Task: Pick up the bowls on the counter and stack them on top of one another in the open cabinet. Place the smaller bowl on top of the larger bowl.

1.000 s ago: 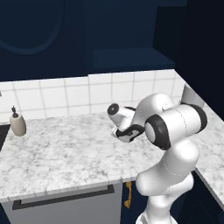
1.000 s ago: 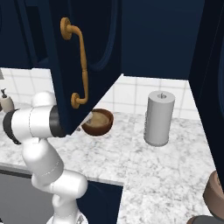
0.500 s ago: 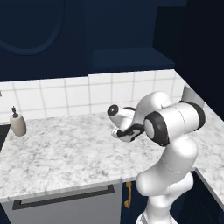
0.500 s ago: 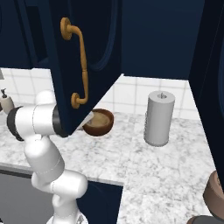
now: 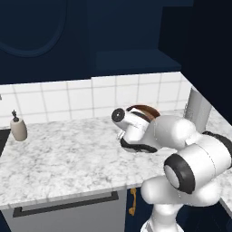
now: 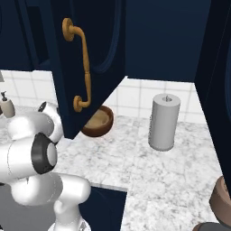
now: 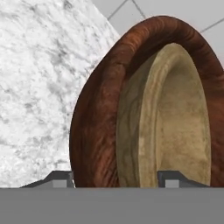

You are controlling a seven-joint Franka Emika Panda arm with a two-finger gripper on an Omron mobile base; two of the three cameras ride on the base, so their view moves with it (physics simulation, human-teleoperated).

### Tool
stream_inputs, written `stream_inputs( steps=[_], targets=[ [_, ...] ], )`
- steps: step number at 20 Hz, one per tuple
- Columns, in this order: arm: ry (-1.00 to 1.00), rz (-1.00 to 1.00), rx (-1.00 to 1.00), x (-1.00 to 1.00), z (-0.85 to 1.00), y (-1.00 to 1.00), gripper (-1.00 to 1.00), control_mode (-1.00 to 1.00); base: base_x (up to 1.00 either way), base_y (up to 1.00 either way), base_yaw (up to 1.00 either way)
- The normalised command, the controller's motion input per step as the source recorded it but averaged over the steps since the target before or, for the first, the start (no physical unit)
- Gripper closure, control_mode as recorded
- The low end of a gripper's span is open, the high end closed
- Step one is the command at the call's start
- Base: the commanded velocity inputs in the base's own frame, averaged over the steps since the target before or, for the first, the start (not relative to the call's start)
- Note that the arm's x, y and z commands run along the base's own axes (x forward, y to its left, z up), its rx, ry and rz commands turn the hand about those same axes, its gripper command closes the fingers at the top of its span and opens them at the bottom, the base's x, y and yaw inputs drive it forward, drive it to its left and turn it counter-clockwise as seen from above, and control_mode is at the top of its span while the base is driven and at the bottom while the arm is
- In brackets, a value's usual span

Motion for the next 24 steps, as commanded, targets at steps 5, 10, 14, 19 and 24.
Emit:
stream_inputs(
  steps=[5,10,14,19,24],
  targets=[
    [-0.26,0.11,-0.11,-0.97,1.0,0.04,1.0,-1.0,0.0,0.0,0.0],
    [-0.21,0.16,-0.16,-1.0,1.0,0.17,1.0,-1.0,0.0,0.0,0.0],
    [-0.14,0.1,-0.14,-1.0,1.0,0.06,1.0,-1.0,0.0,0.0,0.0],
    [-0.03,0.15,-0.08,-0.86,1.0,0.17,1.0,-1.0,0.0,0.0,0.0],
    [0.0,0.15,-0.01,-0.32,1.0,0.15,1.0,-1.0,0.0,0.0,0.0]
  ],
)
